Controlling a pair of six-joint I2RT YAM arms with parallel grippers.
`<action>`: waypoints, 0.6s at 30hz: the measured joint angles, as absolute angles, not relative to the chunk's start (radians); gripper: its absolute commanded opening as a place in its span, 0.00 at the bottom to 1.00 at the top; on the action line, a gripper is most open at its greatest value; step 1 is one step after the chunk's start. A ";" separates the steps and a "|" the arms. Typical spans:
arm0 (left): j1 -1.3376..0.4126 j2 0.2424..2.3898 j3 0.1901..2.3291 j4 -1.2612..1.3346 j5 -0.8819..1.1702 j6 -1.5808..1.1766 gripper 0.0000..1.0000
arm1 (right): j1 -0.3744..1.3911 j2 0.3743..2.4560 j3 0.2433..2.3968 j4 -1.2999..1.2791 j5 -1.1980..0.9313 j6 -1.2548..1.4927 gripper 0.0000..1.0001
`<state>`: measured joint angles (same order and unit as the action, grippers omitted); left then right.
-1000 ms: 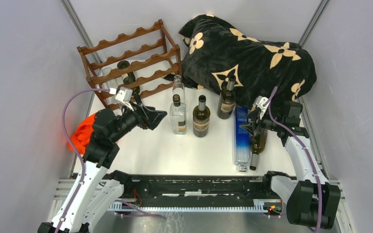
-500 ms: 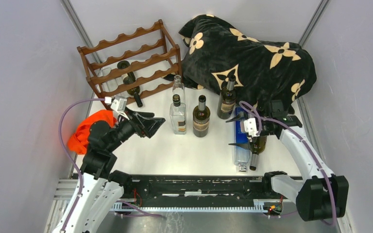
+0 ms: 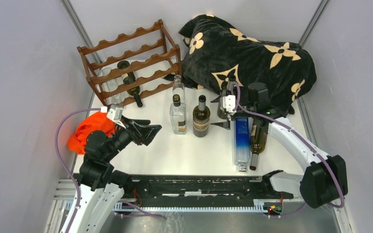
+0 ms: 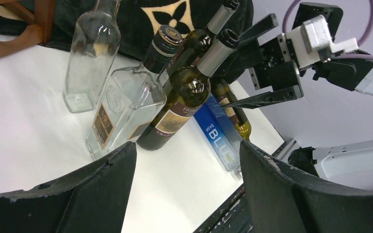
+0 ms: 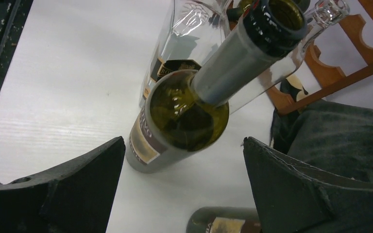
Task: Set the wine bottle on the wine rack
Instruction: Move the wine bottle to the center of the board.
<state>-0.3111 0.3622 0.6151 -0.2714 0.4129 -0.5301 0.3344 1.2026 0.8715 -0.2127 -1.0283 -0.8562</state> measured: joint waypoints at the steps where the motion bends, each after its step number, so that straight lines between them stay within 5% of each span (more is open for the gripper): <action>1: -0.311 0.350 0.615 -0.278 0.409 -0.530 0.83 | 0.350 1.224 0.881 -0.189 -1.012 -0.828 0.98; 8: -0.311 0.304 0.599 -0.309 0.393 -0.530 0.82 | 0.455 1.359 0.936 -0.130 -0.931 -0.703 0.98; 18: -0.311 0.259 0.582 -0.326 0.393 -0.530 0.81 | 0.509 1.481 1.045 -0.146 -0.839 -0.619 0.67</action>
